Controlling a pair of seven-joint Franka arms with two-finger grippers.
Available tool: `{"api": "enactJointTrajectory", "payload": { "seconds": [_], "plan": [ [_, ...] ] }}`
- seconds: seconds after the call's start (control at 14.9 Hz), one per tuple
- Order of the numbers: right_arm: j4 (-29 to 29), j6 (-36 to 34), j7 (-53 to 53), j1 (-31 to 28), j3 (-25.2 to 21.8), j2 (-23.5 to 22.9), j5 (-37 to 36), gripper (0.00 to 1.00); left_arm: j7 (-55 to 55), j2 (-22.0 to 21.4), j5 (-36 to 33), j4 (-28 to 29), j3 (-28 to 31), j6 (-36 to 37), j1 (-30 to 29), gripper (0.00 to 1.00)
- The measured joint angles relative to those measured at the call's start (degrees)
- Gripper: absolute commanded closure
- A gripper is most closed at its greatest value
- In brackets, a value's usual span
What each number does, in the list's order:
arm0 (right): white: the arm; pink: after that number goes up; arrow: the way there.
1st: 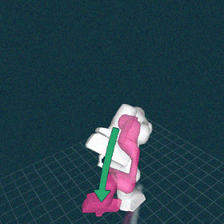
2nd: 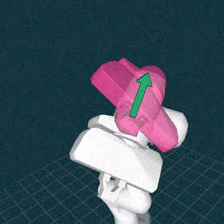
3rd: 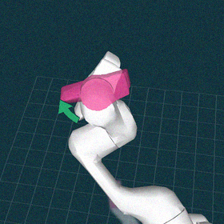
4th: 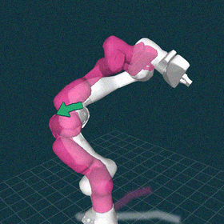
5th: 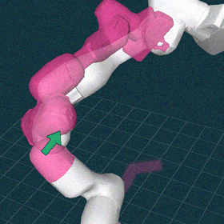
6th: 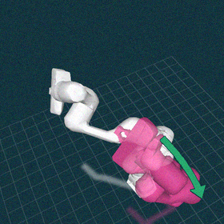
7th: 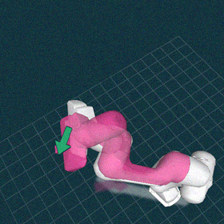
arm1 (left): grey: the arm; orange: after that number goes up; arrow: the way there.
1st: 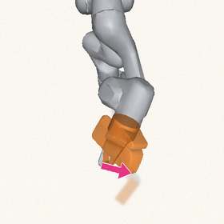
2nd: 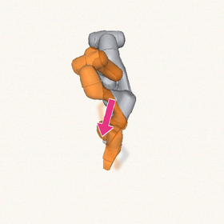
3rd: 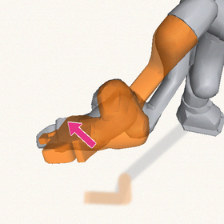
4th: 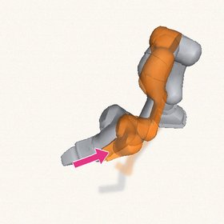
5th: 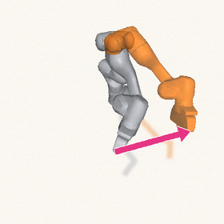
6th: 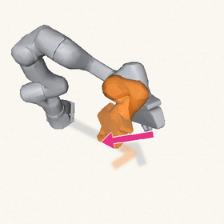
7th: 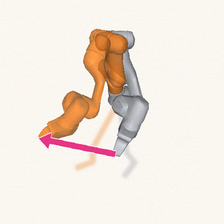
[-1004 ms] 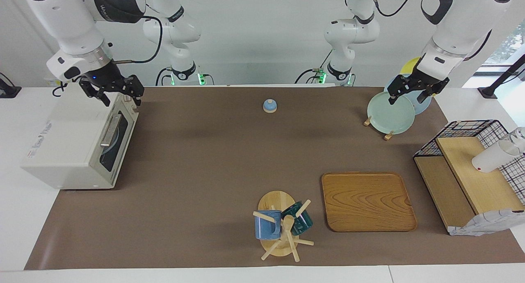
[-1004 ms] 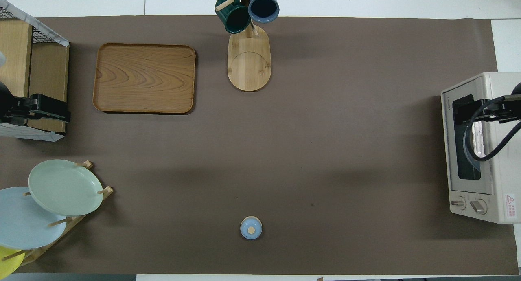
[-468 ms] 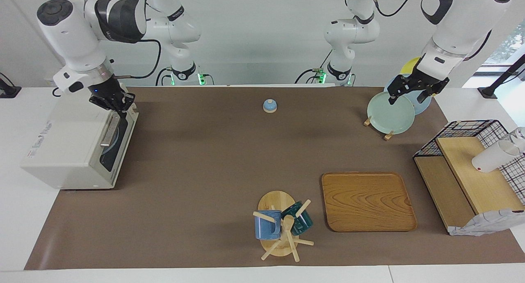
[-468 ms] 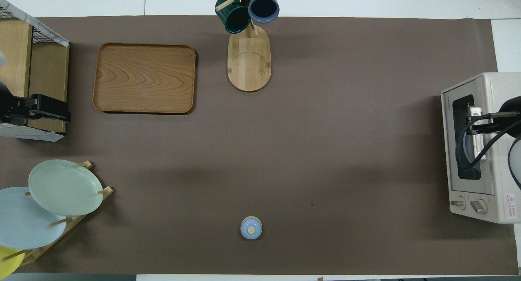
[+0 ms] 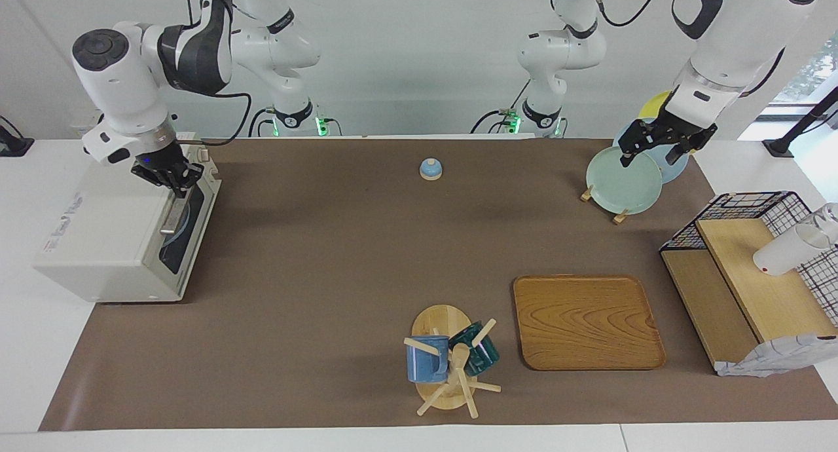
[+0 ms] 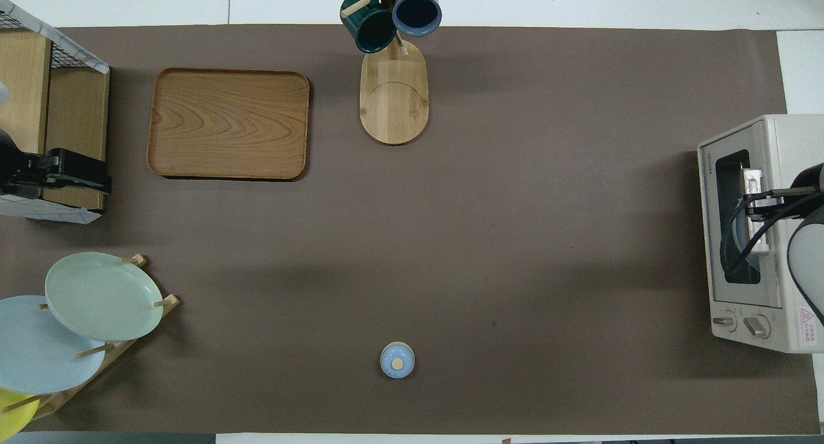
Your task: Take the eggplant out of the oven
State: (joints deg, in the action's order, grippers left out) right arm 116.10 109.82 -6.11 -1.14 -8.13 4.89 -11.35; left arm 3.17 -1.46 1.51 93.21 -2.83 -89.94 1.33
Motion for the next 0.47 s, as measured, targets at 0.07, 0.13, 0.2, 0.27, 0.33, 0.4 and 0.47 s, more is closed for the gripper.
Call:
{"api": "enactJointTrajectory", "payload": {
  "seconds": [0.07,0.13,0.2,0.27,0.33,0.4,0.47],
  "plan": [
    [0.40,0.64,-1.48,-0.01,-0.79,-0.40,-0.36,1.00,0.00,0.00,0.00,0.00,0.00,0.00,0.00,0.00],
    [0.35,0.74,-2.19,0.01,-1.06,-0.45,-0.34,1.00,0.00,0.00,0.00,0.00,0.00,0.00,0.00,0.00],
    [0.38,0.75,-2.32,0.02,-1.06,-0.40,-0.34,1.00,0.00,0.00,0.00,0.00,0.00,0.00,0.00,0.00],
    [0.38,0.76,-2.32,0.02,-1.07,-0.40,-0.35,1.00,0.00,0.00,0.00,0.00,0.00,0.00,0.00,0.00],
    [0.40,0.83,-2.32,0.03,-1.06,-0.40,-0.35,1.00,0.00,0.00,0.00,0.00,0.00,0.00,0.00,0.00],
    [0.52,1.02,-2.32,0.05,-1.06,-0.38,-0.35,1.00,0.00,0.00,0.00,0.00,0.00,0.00,0.00,0.00],
    [0.87,1.56,-2.32,0.16,-1.04,-0.23,-0.35,1.00,0.00,0.00,0.00,0.00,0.00,0.00,0.00,0.00]
  ]
}}
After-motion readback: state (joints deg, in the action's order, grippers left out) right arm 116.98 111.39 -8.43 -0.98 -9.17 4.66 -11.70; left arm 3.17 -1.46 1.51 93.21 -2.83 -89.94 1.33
